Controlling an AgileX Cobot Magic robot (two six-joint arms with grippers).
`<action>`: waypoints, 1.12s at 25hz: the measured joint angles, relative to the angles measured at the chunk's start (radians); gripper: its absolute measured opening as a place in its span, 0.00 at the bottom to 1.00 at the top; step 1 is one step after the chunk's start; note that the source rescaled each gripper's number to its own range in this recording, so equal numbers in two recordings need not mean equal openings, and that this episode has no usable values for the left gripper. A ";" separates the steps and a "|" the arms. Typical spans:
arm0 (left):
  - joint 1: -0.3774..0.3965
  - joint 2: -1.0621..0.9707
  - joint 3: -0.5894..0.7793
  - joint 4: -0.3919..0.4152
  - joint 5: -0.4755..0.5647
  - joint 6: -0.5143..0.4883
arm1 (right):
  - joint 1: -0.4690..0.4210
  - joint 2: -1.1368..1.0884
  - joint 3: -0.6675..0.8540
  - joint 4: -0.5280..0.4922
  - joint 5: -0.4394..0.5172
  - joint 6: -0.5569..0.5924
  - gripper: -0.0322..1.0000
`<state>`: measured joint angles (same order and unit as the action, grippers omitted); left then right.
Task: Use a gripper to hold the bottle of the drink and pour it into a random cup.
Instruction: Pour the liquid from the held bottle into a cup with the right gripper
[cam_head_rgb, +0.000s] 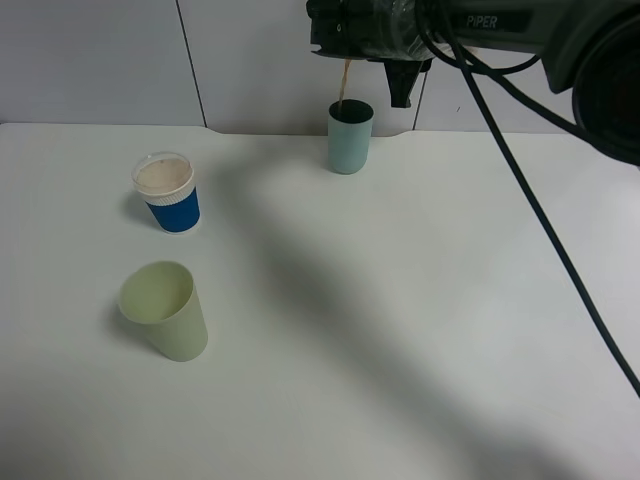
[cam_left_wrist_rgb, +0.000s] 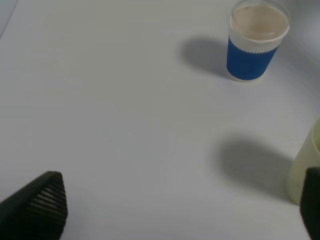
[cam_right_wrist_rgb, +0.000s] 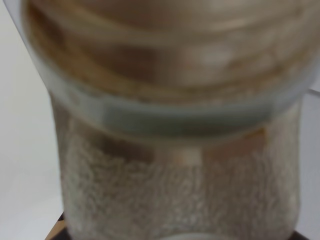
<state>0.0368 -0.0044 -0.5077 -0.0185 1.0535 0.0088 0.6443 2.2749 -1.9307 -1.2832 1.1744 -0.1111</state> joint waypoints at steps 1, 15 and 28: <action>0.000 0.000 0.000 0.000 0.000 0.000 | 0.000 0.000 0.000 0.000 0.000 0.000 0.03; 0.000 0.000 0.000 -0.001 0.000 0.000 | 0.000 0.000 0.000 -0.027 -0.002 0.000 0.03; 0.000 0.000 0.000 -0.001 0.000 0.000 | 0.000 0.000 0.000 -0.027 -0.002 -0.056 0.03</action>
<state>0.0368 -0.0044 -0.5077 -0.0194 1.0535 0.0088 0.6443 2.2749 -1.9307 -1.3102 1.1722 -0.1671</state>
